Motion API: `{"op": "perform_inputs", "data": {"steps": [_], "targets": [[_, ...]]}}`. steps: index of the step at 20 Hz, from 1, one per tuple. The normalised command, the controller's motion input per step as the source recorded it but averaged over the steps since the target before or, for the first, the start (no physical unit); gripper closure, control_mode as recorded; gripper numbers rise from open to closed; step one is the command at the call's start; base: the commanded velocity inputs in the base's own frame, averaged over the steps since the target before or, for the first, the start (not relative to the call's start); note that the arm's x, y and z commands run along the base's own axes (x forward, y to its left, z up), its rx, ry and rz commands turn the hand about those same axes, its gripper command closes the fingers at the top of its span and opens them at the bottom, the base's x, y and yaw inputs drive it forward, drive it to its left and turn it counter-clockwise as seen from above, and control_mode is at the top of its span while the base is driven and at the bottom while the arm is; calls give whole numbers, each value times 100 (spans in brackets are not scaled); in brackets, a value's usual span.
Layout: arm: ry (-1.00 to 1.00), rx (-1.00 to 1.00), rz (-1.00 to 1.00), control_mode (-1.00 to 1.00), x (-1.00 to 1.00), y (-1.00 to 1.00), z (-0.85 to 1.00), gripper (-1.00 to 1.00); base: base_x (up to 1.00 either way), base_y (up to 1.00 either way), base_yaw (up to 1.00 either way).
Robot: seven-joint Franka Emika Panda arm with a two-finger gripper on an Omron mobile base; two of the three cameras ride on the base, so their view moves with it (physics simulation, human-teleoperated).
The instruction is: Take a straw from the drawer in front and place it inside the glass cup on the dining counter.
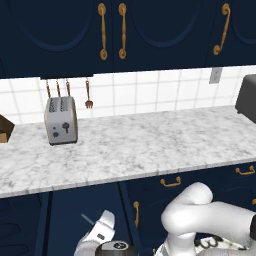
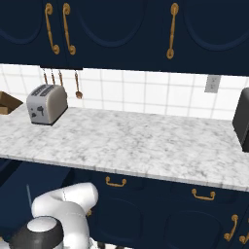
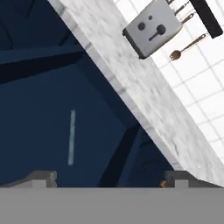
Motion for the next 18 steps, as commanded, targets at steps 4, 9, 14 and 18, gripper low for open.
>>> {"op": "perform_inputs", "data": {"steps": [4,9,14,18], "targets": [[60,31,-14,-100,15,0,100,-100,0,0,0],[63,11,-5,-100,54,-4,32,-100,0,0,0],[14,-9,0,-100,57,6,-22,-100,0,0,0],[19,-6,0,-100,58,0,-37,-100,0,0,0]]}}
